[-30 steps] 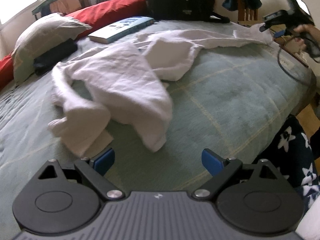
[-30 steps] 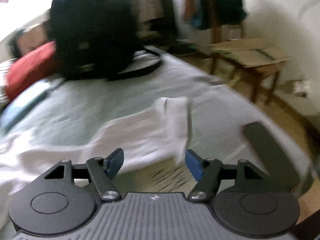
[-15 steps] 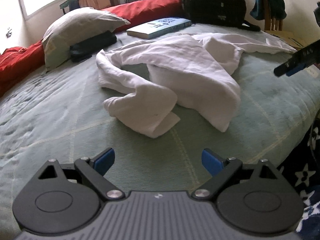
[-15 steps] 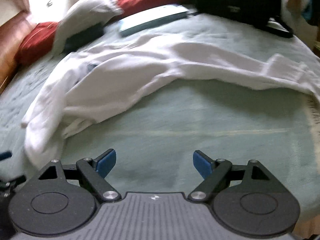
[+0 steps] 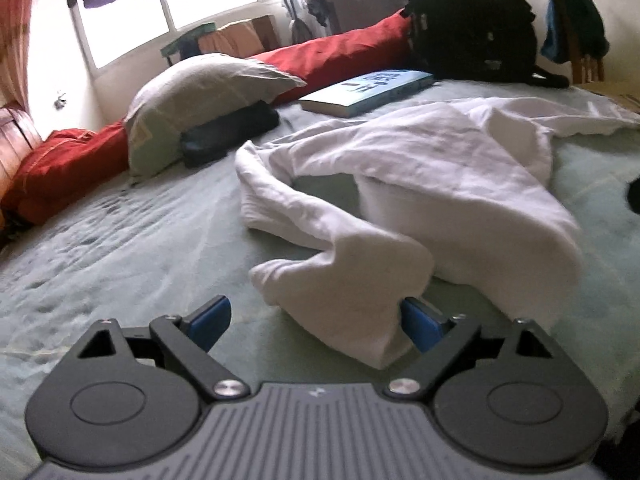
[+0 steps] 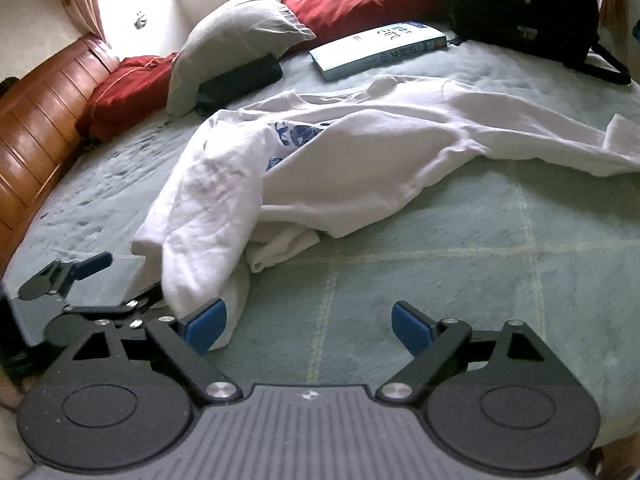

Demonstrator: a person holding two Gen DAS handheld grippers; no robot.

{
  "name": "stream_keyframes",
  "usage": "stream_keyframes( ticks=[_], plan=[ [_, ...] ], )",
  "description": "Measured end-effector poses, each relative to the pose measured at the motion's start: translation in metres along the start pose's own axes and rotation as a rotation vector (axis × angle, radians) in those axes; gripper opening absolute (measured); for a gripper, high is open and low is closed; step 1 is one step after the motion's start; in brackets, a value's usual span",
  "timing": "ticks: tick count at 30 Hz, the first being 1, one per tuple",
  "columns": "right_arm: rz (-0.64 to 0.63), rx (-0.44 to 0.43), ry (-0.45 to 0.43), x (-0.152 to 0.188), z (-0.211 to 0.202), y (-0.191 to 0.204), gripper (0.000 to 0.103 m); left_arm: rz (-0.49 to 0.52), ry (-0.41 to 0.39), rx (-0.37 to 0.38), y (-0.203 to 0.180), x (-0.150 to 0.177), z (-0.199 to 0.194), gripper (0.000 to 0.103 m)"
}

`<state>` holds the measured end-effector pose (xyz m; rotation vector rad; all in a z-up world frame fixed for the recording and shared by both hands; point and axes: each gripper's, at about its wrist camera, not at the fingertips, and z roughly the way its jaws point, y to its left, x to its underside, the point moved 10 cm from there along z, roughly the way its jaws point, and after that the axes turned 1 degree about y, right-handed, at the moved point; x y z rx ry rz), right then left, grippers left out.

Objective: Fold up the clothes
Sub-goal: 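Reach the left gripper to the other sleeve and close on it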

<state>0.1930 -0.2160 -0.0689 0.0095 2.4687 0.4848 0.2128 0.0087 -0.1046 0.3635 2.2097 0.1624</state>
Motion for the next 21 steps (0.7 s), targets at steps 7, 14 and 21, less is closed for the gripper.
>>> stream_keyframes(
  ticks=[7, 14, 21],
  plan=[
    [0.037, 0.001, -0.005, 0.005, 0.0, -0.009, 0.093, -0.028, 0.021, 0.047, -0.006, 0.001, 0.006, 0.087],
    [0.058, -0.023, -0.01, 0.008, 0.0, -0.013, 0.093, -0.034, 0.033, 0.086, -0.016, -0.001, 0.004, 0.087],
    [0.083, -0.04, -0.019, 0.01, -0.003, -0.019, 0.094, -0.005, 0.037, 0.039, -0.014, 0.001, 0.006, 0.075]
  ],
)
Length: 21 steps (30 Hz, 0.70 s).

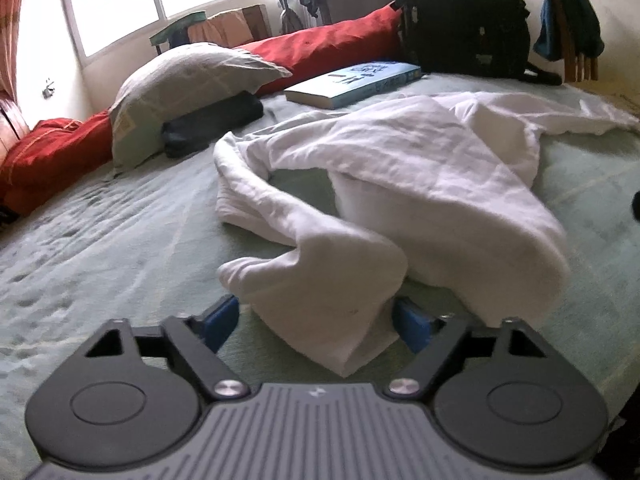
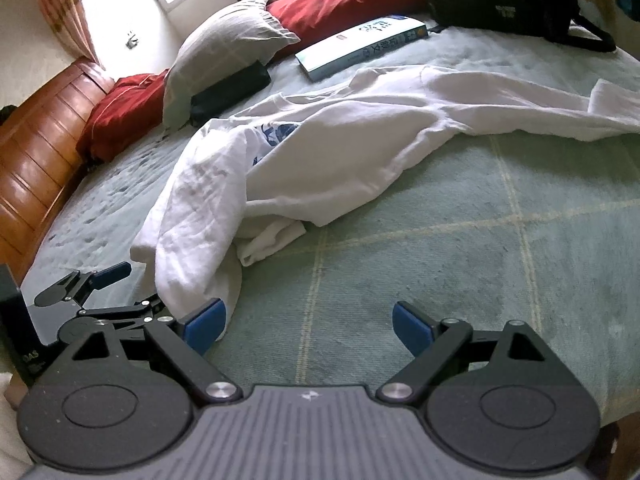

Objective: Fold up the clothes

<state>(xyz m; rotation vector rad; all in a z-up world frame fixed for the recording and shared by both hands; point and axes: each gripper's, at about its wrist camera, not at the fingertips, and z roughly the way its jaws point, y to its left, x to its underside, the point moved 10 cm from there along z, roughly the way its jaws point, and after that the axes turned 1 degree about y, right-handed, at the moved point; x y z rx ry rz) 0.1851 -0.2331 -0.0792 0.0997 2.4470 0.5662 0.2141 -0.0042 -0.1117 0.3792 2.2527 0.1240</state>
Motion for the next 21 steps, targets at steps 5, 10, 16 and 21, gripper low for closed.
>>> stream_keyframes(
  ticks=[5, 10, 16, 21],
  plan=[
    [0.004, -0.012, -0.009, 0.0, -0.003, -0.001, 0.094, -0.009, -0.03, -0.067, 0.012, 0.0, 0.0, 0.056],
    [0.003, -0.024, -0.013, 0.001, -0.004, 0.001, 0.094, 0.035, -0.027, -0.033, 0.003, 0.0, 0.003, 0.025],
    [0.007, -0.029, -0.026, 0.0, -0.009, 0.0, 0.094, 0.039, -0.03, -0.03, 0.01, -0.005, -0.003, 0.006],
    [0.019, -0.031, -0.036, -0.001, -0.011, -0.004, 0.094, 0.024, -0.016, -0.092, 0.045, -0.009, -0.009, 0.004]
  ],
)
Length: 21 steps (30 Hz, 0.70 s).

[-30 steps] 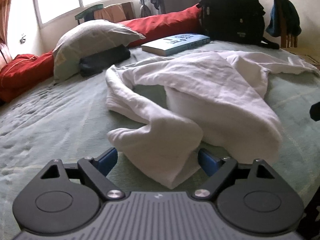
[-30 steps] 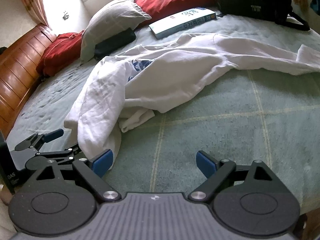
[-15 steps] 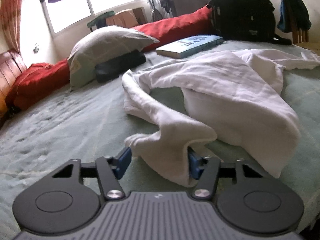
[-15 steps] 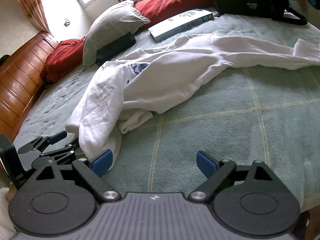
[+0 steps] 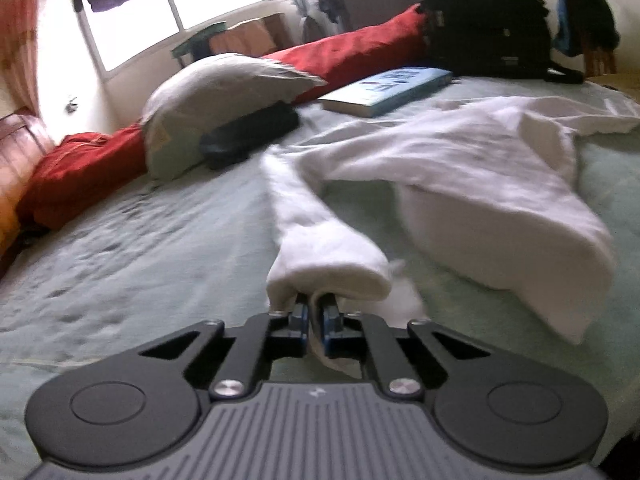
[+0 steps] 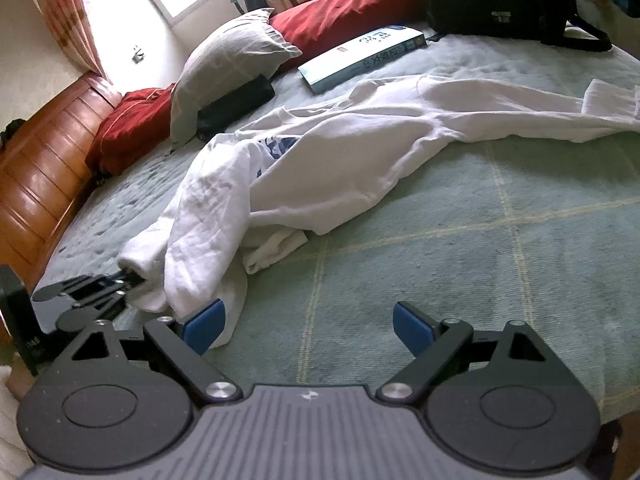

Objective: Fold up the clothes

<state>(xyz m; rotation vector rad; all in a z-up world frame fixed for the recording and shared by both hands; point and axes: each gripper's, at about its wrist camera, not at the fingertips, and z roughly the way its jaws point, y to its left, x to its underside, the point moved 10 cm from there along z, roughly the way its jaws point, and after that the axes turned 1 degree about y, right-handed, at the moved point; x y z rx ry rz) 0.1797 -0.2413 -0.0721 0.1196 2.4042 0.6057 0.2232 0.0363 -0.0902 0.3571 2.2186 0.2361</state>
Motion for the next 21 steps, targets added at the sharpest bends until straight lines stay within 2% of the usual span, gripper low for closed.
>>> stream_keyframes(
  ticks=[6, 10, 16, 21],
  plan=[
    [0.003, -0.006, 0.004, 0.001, 0.001, 0.0, 0.094, -0.051, 0.052, -0.064, 0.053, 0.006, 0.002, 0.004],
    [-0.003, -0.006, 0.007, 0.002, 0.002, 0.003, 0.094, -0.173, 0.1, -0.065, 0.096, 0.011, 0.012, 0.004],
    [-0.015, 0.002, 0.003, 0.001, 0.0, 0.007, 0.094, -0.249, 0.134, -0.112, 0.145, 0.017, 0.026, 0.002],
    [-0.024, 0.007, 0.005, 0.0, 0.001, 0.01, 0.094, -0.335, 0.138, -0.017, 0.154, 0.024, 0.024, 0.006]
  ],
)
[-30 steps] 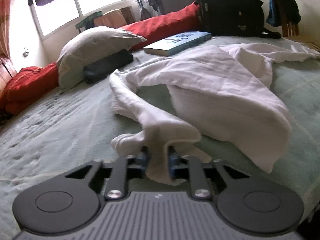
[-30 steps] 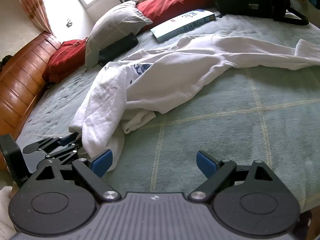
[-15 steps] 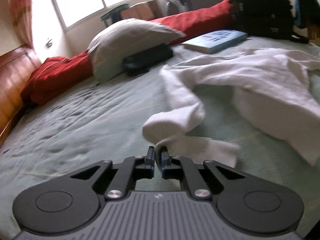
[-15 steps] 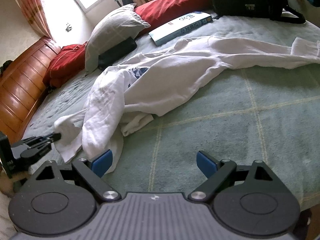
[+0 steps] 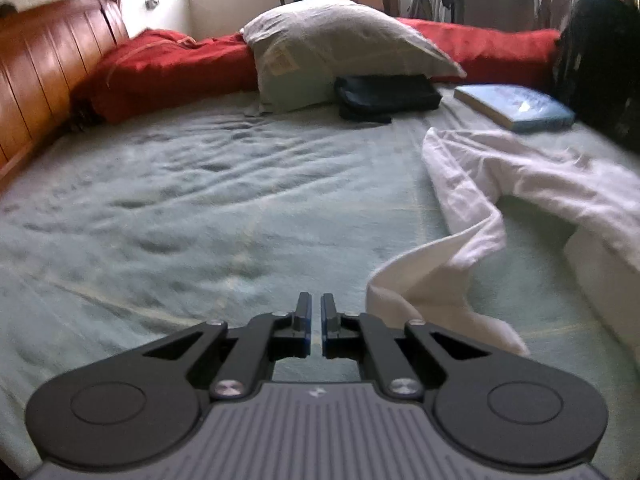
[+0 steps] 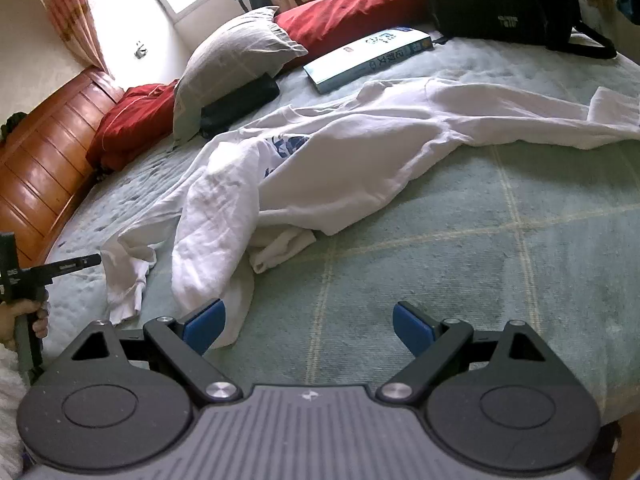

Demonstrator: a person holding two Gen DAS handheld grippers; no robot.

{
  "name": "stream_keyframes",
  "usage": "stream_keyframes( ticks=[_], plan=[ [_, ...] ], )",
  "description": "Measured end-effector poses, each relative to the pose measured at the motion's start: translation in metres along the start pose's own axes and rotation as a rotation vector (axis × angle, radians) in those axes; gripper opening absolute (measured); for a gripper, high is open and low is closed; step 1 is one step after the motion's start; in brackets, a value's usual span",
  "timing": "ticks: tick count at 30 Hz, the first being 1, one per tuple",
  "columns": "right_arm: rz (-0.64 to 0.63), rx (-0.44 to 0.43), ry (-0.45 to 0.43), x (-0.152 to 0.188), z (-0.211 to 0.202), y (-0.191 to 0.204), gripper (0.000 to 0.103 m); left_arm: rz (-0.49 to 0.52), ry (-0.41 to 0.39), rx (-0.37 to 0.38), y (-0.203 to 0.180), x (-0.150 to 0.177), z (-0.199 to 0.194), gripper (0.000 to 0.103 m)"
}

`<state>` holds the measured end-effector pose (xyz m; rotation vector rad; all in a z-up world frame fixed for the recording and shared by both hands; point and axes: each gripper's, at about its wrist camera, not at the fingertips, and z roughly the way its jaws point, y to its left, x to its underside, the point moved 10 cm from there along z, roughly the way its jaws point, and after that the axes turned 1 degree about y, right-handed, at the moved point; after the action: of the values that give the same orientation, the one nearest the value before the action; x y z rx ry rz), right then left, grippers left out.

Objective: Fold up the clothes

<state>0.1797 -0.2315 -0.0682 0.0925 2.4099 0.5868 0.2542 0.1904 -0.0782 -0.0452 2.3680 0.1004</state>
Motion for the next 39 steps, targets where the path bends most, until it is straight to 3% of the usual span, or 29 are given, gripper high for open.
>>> stream_keyframes(
  ticks=[4, 11, 18, 22, 26, 28, 32, 39],
  plan=[
    [-0.001, 0.005, 0.015, 0.0, 0.005, 0.0, 0.094, -0.061, 0.04, 0.107, -0.011, 0.024, -0.006, 0.007],
    [0.0, 0.002, 0.03, 0.003, 0.01, 0.001, 0.094, -0.168, 0.073, 0.258, -0.03, 0.06, -0.024, 0.036],
    [0.008, 0.002, 0.033, 0.005, 0.009, -0.002, 0.094, -0.225, 0.019, 0.304, -0.028, 0.063, -0.038, 0.041],
    [0.005, -0.008, 0.034, 0.007, 0.01, 0.001, 0.094, -0.245, 0.034, 0.321, -0.034, 0.068, -0.022, 0.041],
    [-0.003, -0.004, 0.036, 0.008, 0.008, 0.002, 0.094, -0.223, -0.012, 0.311, -0.042, 0.066, -0.009, 0.042],
    [-0.001, -0.001, 0.036, 0.008, 0.008, 0.002, 0.094, -0.214, -0.019, 0.304, -0.044, 0.063, -0.005, 0.037],
    [0.009, 0.008, 0.042, 0.009, 0.01, -0.002, 0.094, -0.22, -0.029, 0.286, -0.037, 0.054, -0.005, 0.008],
    [-0.016, 0.003, 0.051, 0.008, 0.012, 0.005, 0.094, -0.216, -0.036, 0.209, -0.006, 0.037, -0.006, 0.006]
  ],
)
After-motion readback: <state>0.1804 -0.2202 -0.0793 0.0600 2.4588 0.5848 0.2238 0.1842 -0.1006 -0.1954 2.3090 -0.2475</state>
